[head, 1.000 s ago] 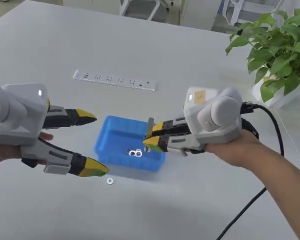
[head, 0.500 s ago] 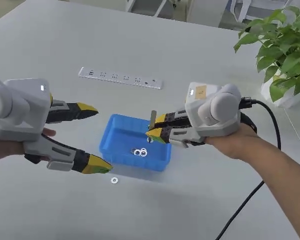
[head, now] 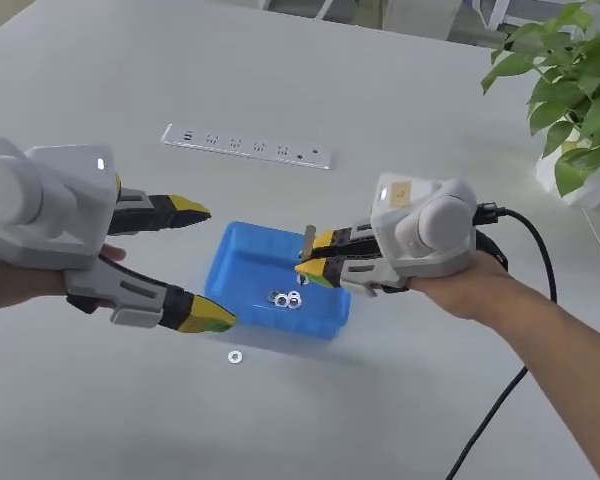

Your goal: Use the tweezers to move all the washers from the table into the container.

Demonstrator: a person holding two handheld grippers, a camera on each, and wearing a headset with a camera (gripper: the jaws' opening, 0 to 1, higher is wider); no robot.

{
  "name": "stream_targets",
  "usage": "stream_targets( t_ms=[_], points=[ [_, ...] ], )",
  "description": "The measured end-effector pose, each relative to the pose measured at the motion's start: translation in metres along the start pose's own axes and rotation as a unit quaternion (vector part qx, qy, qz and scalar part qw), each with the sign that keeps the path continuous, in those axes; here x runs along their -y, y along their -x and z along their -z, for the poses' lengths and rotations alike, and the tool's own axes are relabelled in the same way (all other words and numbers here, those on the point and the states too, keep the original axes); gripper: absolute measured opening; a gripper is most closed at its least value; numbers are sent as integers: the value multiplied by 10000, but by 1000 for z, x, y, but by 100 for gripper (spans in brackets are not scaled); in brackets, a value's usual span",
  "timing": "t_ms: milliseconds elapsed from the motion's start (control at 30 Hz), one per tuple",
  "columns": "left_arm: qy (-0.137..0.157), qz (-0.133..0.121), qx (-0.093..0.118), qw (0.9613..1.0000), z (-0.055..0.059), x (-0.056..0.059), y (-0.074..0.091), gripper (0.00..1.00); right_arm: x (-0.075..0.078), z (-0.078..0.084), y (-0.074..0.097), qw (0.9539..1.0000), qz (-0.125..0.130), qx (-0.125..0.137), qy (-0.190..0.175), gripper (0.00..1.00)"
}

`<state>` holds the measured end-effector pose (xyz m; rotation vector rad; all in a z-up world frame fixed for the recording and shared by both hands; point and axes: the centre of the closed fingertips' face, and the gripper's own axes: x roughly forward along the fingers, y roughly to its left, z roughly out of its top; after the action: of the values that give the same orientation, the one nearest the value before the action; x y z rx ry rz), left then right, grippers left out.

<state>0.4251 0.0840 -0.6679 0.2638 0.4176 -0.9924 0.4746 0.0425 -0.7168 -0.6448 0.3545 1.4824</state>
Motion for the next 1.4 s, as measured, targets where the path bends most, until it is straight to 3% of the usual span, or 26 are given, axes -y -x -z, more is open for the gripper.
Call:
stream_targets(
  t_ms=[167, 267, 533, 867, 1400],
  points=[
    [-72, 67, 56, 9999, -7, -4, -7, 77, -1, 10, -6, 10000, -52, -27, -58, 8],
    [-179, 96, 149, 9997, -13, -7, -14, 68, -2, 17, -9, 9999, -79, -67, -114, 8],
    [-317, 300, 161, 9989, -20, -9, -31, 49, -5, 29, -14, 9995, -157, -146, -216, 8],
    [-461, 592, 9, 9972, -22, -8, -54, 28, -6, 34, -18, 9993, -213, -160, -252, 8],
    [-832, 1103, -277, 9900, -18, 0, -87, 12, -6, 35, -17, 9993, -239, -132, -268, 8]
  ],
)
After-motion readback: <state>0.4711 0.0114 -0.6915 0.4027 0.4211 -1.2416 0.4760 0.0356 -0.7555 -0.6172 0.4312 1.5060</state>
